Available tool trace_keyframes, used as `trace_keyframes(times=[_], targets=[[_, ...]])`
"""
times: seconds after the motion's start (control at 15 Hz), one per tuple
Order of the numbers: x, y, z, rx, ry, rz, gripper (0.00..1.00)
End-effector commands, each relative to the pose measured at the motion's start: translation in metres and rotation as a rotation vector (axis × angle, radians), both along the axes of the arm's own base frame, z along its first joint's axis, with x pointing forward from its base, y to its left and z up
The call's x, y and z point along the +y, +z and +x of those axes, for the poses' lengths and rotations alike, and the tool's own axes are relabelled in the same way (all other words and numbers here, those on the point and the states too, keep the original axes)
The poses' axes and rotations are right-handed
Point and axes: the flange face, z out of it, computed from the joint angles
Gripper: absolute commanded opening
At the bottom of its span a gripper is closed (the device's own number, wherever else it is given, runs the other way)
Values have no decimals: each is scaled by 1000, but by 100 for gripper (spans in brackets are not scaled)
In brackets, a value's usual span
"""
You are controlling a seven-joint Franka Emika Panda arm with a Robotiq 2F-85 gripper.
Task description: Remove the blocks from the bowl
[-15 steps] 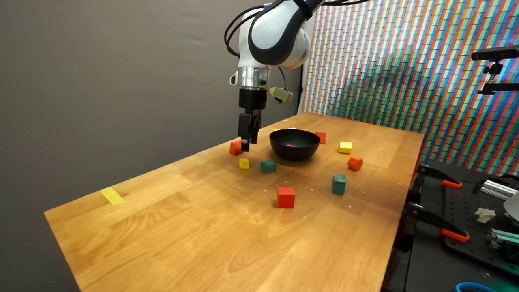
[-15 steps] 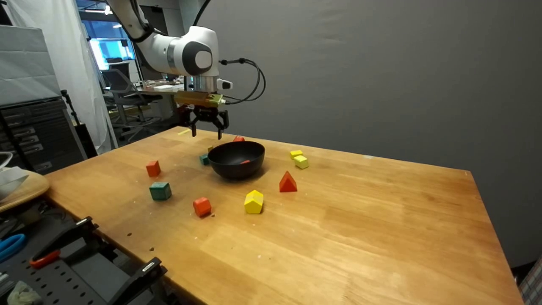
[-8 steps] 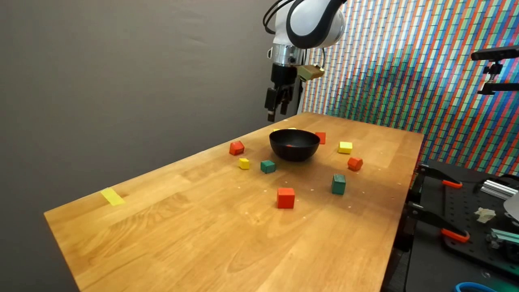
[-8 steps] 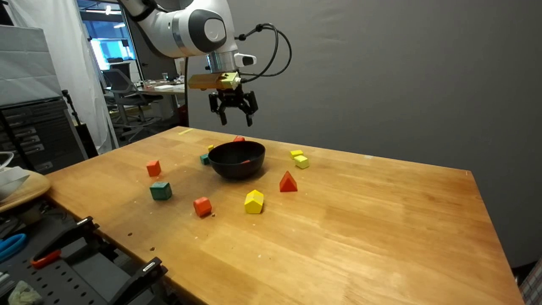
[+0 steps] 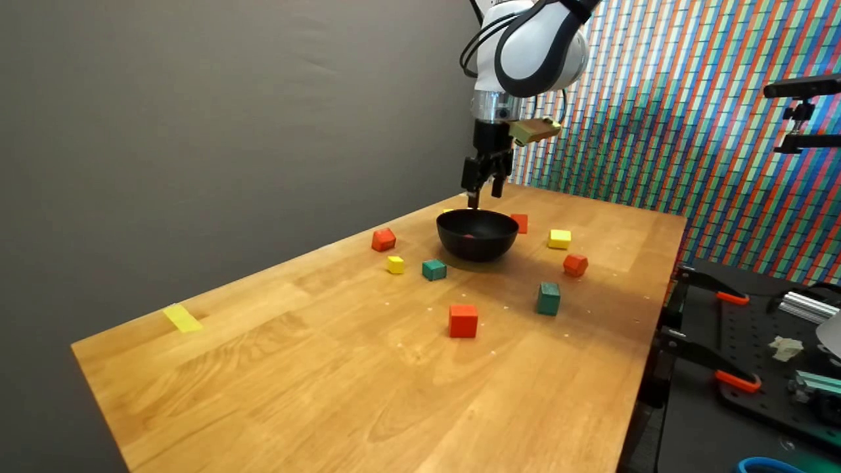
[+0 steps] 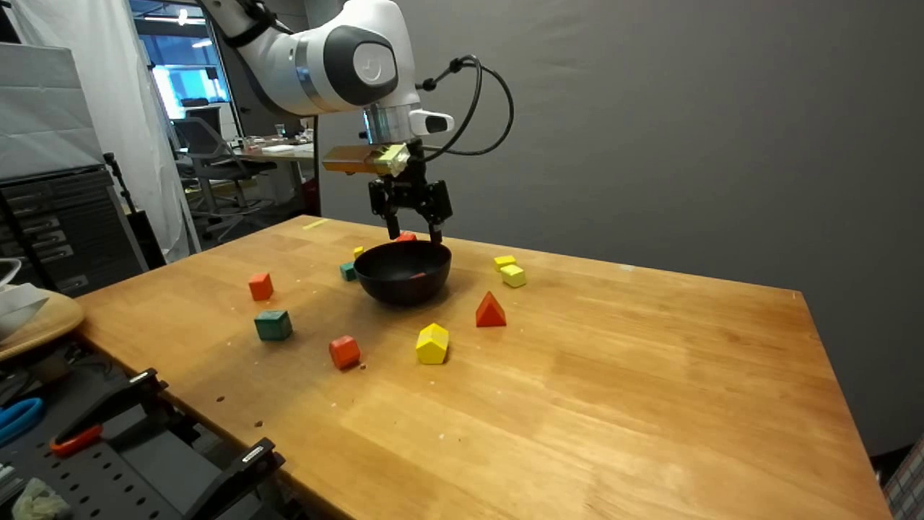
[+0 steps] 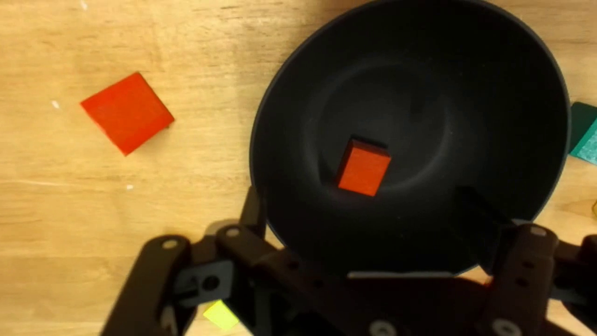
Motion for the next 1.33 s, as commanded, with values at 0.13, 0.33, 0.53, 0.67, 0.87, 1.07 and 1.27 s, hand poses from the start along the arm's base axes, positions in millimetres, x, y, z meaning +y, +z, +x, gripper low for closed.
trace_keyframes(times=[0.13,0.33,0.53,0.67,0.87,1.07,1.27], targets=[[20,-24,9,54,25,24,100],[25,-45,19,72,25,30,100],[22,-65,31,84,7,41,100],[20,-75,38,95,-6,60,100],[21,-86,45,114,-17,77,100],[21,-92,47,129,-26,82,66],[21,-88,51,132,-27,84,42]])
